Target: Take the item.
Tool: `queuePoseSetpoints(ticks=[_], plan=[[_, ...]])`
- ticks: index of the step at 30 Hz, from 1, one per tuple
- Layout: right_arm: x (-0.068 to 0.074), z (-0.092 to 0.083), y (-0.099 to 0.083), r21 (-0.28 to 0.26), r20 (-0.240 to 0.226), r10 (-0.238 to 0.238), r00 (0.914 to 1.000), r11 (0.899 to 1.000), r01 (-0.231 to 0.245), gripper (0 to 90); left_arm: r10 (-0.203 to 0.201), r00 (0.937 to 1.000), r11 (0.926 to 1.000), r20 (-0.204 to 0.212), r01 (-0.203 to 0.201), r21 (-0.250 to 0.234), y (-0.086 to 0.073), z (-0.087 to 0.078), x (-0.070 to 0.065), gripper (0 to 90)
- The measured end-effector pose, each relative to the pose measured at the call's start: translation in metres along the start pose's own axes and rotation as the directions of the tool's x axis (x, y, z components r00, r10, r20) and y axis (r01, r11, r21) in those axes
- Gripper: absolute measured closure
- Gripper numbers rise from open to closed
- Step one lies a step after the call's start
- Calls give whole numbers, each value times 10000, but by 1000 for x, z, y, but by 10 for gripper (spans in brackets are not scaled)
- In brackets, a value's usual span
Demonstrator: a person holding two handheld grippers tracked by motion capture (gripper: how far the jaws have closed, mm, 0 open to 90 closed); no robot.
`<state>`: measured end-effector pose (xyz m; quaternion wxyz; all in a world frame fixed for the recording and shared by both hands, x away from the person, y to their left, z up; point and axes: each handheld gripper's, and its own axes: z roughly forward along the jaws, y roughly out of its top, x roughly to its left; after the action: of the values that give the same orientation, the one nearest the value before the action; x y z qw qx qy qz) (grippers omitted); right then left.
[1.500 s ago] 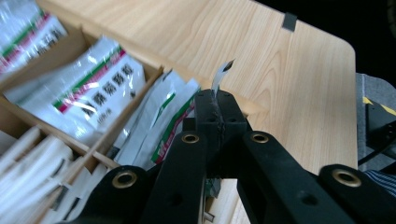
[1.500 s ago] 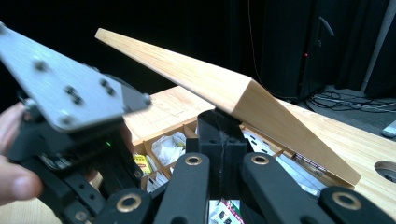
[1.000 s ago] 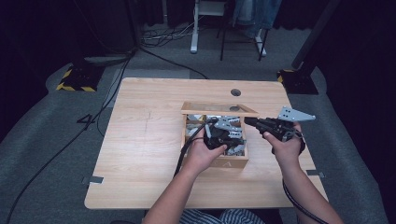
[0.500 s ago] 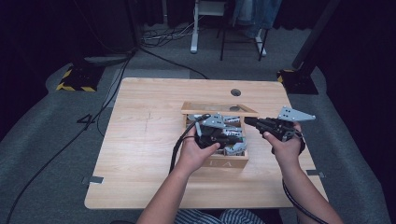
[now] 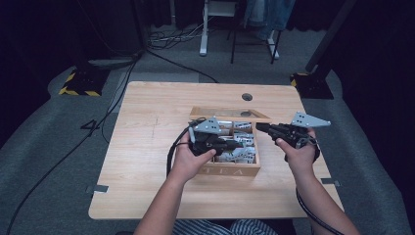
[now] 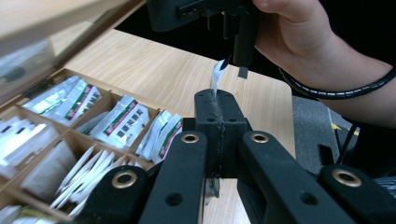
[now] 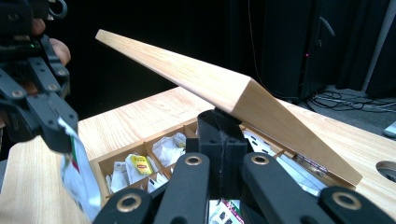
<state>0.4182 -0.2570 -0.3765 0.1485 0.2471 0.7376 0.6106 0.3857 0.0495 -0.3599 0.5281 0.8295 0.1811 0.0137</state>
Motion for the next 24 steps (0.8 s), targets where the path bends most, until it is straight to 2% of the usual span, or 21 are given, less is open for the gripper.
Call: queuePoseSetpoints(ticks=[9, 15, 19, 24], plan=[[0, 0, 0, -1, -7, 1, 10000, 10000, -1, 900, 109, 9995, 9999, -313, -108, 45, -7, -28, 4, 900], [0, 0, 0, -5, -13, -6, 10000, 10000, 6, 900, -48, 9979, 9999, -650, 41, -120, -13, -51, 8, 900], [0, 0, 0, 8, -13, -15, 10000, 10000, 15, 900, 88, 9953, 9998, -964, -73, 160, -15, -65, 8, 900], [0, 0, 0, -7, -21, 4, 10000, 10000, -4, 900, 26, 9931, 9999, -1169, -13, 114, -18, -79, 8, 900]])
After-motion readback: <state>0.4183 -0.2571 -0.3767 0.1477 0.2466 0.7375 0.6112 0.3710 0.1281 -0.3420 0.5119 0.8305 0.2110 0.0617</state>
